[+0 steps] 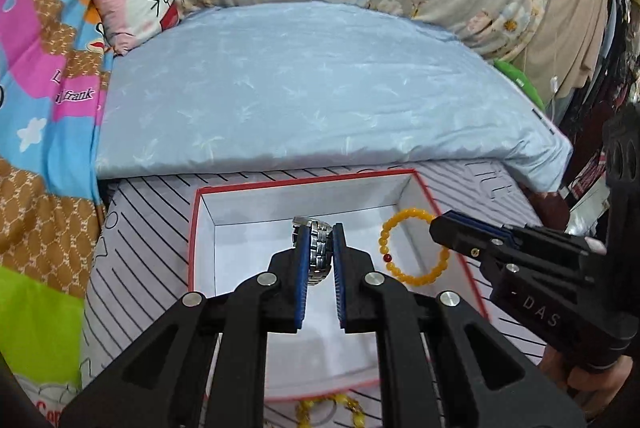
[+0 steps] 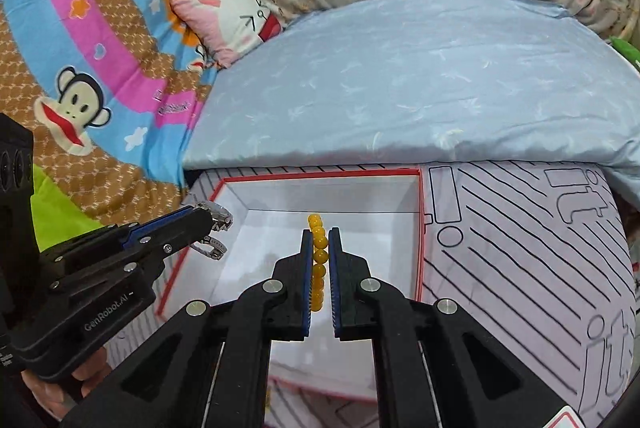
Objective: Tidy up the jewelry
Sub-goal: 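Carry the watch and orange bracelet into the red box and open both tools, then move the left tool to the gold bangle while the right tool grasps the dark bead bracelet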
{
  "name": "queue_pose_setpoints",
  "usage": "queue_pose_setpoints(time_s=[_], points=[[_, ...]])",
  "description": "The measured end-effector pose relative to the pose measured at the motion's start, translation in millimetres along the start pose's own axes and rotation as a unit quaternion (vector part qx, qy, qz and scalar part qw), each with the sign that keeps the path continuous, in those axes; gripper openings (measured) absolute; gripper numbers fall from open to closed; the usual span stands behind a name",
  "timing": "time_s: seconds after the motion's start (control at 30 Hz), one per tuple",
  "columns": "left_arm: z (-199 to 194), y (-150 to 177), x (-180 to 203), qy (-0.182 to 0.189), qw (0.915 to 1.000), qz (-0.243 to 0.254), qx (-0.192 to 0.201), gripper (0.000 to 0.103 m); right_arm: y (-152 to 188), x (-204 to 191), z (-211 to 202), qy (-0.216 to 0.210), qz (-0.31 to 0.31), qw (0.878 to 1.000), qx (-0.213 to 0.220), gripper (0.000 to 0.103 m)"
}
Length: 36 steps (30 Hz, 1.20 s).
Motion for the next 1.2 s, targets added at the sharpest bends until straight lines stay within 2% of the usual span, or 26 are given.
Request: queue_pose_setpoints(time_s=[0.2, 0.23, 0.27, 0.3, 0.37, 0.53, 0.73, 0.83, 1.0, 1.2], points=[[40.8, 0.2, -12.5, -0.011, 0.9996, 0.007, -0.024, 0.010, -4.0, 5.7, 36.5, 0.038, -0.024, 0.999, -0.026, 0.007], [45.6, 1.3, -15.4, -0.010, 0.9995, 0.007, -0.029, 0.011, -4.2, 6.5, 38.6, 0.054, -0.031, 0.998, -0.023, 0.009], [48.4, 2.3, -17.7, -0.013, 0.9994, 0.005, -0.033, 0.013, -4.5, 7.9, 39.1, 0.073, -0.036, 0.997, -0.017, 0.017], [48.4, 3.7, -19.6, -0.018, 0.9993, 0.001, -0.033, 0.017, -4.8, 10.3, 37.9, 0.085, -0.039, 0.995, -0.012, 0.031], [44.0, 2.3, -26.1, -0.035, 0.9992, -0.007, -0.018, 0.043, -2.7, 13.6, 30.6, 0.098, -0.039, 0.994, 0.002, 0.041], [21.9, 6.6, -30.8, -0.067, 0.9977, -0.002, 0.005, 0.043, 8.7, 15.4, 1.9, 0.100, -0.029, 0.994, 0.023, 0.041], [-8.3, 35.1, -30.3, -0.106, 0.9943, -0.005, 0.012, 0.043, 36.1, 4.2, -37.6, 0.102, -0.035, 0.993, 0.045, 0.042], [-26.3, 50.7, -29.4, -0.111, 0.9936, -0.014, 0.016, 0.044, 54.1, -2.3, -62.4, 0.111, -0.043, 0.991, 0.059, 0.043], [-58.8, 79.4, -22.4, -0.120, 0.9923, -0.017, 0.028, 0.054, 88.2, -7.2, -95.8, 0.118, -0.048, 0.990, 0.066, 0.046], [-85.2, 121.8, -18.5, -0.120, 0.9922, -0.030, 0.015, 0.054, 136.3, -5.7, -117.5, 0.106, -0.025, 0.993, 0.045, 0.046]])
Point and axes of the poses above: each gripper's, at about its wrist camera, not at the fingertips, and z roughly the way its jaws point, x to its right, y to its underside, the point moved 5 cm from there along z, roughly the way its jaws point, and after that the axes turned 2 degrees about x, right-handed, at the moved point
